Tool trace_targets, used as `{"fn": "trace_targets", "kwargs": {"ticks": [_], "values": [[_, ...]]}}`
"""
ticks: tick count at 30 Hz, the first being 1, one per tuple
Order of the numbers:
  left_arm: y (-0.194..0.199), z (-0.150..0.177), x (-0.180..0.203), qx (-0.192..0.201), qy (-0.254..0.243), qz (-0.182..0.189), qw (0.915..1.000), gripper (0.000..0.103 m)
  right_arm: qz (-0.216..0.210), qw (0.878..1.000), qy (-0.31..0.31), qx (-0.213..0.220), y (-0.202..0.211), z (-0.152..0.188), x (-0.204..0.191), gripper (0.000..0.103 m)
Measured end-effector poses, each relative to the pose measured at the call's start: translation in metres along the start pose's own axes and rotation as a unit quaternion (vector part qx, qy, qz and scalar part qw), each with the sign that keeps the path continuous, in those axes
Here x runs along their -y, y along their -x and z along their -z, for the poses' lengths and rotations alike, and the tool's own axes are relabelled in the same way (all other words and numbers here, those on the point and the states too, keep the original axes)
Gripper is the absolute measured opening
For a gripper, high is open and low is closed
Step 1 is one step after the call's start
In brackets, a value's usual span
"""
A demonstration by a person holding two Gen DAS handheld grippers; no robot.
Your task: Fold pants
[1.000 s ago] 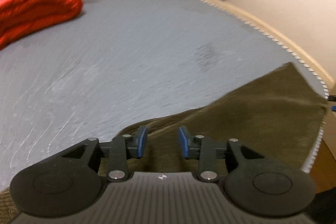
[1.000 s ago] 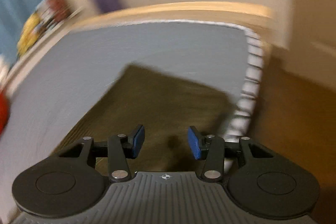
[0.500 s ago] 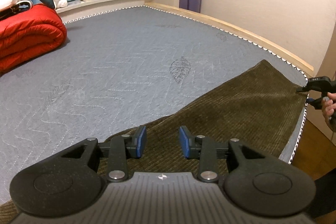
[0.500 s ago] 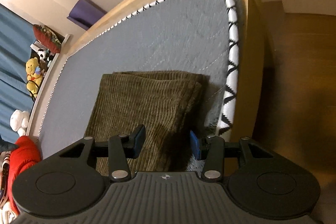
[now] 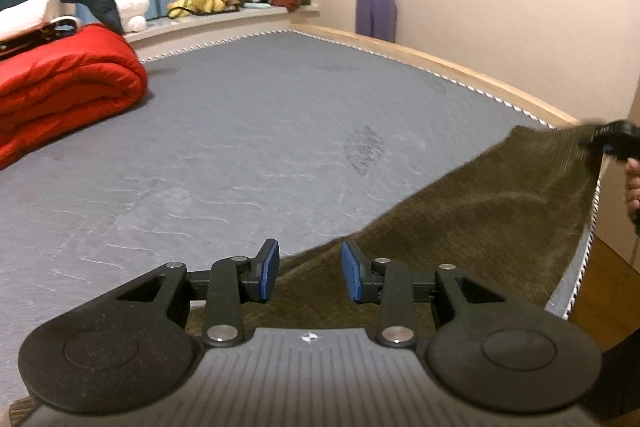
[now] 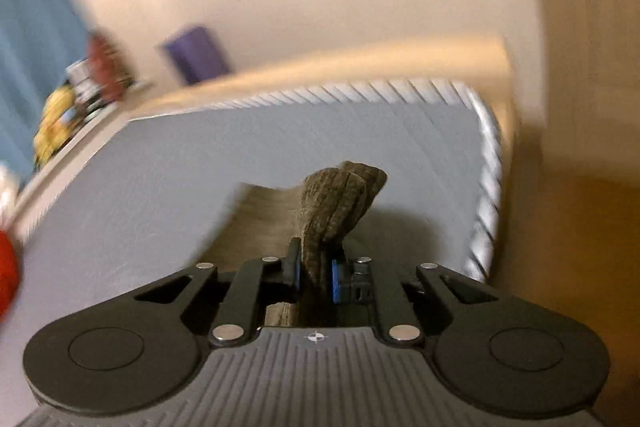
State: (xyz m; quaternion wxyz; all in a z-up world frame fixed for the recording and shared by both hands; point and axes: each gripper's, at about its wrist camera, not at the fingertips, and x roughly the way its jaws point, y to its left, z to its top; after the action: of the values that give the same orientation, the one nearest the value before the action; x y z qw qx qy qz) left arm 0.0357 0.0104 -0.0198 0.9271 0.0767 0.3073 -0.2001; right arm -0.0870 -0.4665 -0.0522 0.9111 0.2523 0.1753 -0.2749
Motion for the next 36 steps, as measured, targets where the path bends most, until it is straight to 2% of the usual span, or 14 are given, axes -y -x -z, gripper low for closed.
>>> {"fn": "trace_targets", "kwargs": {"ticks": [2, 5, 8, 9, 11, 12, 14, 16, 18, 20, 26, 28, 33, 36], "values": [[0.004, 0.0, -0.01, 0.004, 0.01, -0.008, 0.9999, 0.039, -0.053, 0.99, 0.125, 0.049, 0.039, 0.01, -0.06, 0.013], [0.009, 0.001, -0.025, 0.006, 0.025, -0.022, 0.9994, 0.039, -0.154, 0.927, 0.318, 0.125, 0.111, 0.063, -0.14, 0.014], [0.011, 0.003, -0.041, 0.001, 0.044, -0.031, 0.9986, 0.038, -0.265, 0.84, 0.462, 0.106, 0.164, 0.145, -0.193, 0.014], [0.011, 0.004, -0.046, -0.003, 0.052, -0.031, 0.9982, 0.039, -0.289, 0.805, 0.512, 0.083, 0.174, 0.177, -0.206, 0.017], [0.01, 0.006, -0.056, -0.013, 0.067, -0.029, 0.9972, 0.043, -0.322, 0.715, 0.62, 0.023, 0.185, 0.247, -0.219, 0.022], [0.009, 0.008, -0.06, -0.02, 0.076, -0.025, 0.9966, 0.048, -0.334, 0.682, 0.65, 0.0, 0.189, 0.273, -0.218, 0.022], [0.006, 0.011, -0.068, -0.034, 0.098, -0.014, 0.9945, 0.051, -0.357, 0.633, 0.685, -0.048, 0.195, 0.309, -0.214, 0.022], [0.002, 0.016, -0.075, -0.049, 0.122, 0.001, 0.9914, 0.051, -0.342, 0.632, 0.695, -0.019, 0.208, 0.32, -0.209, 0.031], [-0.002, 0.021, -0.081, -0.063, 0.141, 0.014, 0.988, 0.051, -0.375, 0.632, 0.677, -0.046, 0.216, 0.309, -0.208, 0.039], [-0.009, 0.027, -0.088, -0.079, 0.165, 0.031, 0.9827, 0.051, -0.408, 0.645, 0.642, -0.075, 0.222, 0.29, -0.208, 0.041], [-0.041, 0.039, -0.11, -0.131, 0.263, 0.089, 0.9517, 0.049, -0.435, 0.667, 0.602, -0.053, 0.225, 0.264, -0.211, 0.053], [-0.054, 0.043, -0.11, -0.146, 0.274, 0.094, 0.9459, 0.049, -0.423, 0.67, 0.607, -0.065, 0.214, 0.269, -0.213, 0.054], [-0.083, 0.051, -0.1, -0.167, 0.244, 0.097, 0.9503, 0.049, -0.425, 0.653, 0.619, -0.095, 0.191, 0.287, -0.217, 0.056], [-0.088, 0.051, -0.097, -0.166, 0.218, 0.079, 0.9586, 0.021, -0.449, 0.624, 0.633, -0.087, 0.196, 0.295, -0.216, 0.025]]}}
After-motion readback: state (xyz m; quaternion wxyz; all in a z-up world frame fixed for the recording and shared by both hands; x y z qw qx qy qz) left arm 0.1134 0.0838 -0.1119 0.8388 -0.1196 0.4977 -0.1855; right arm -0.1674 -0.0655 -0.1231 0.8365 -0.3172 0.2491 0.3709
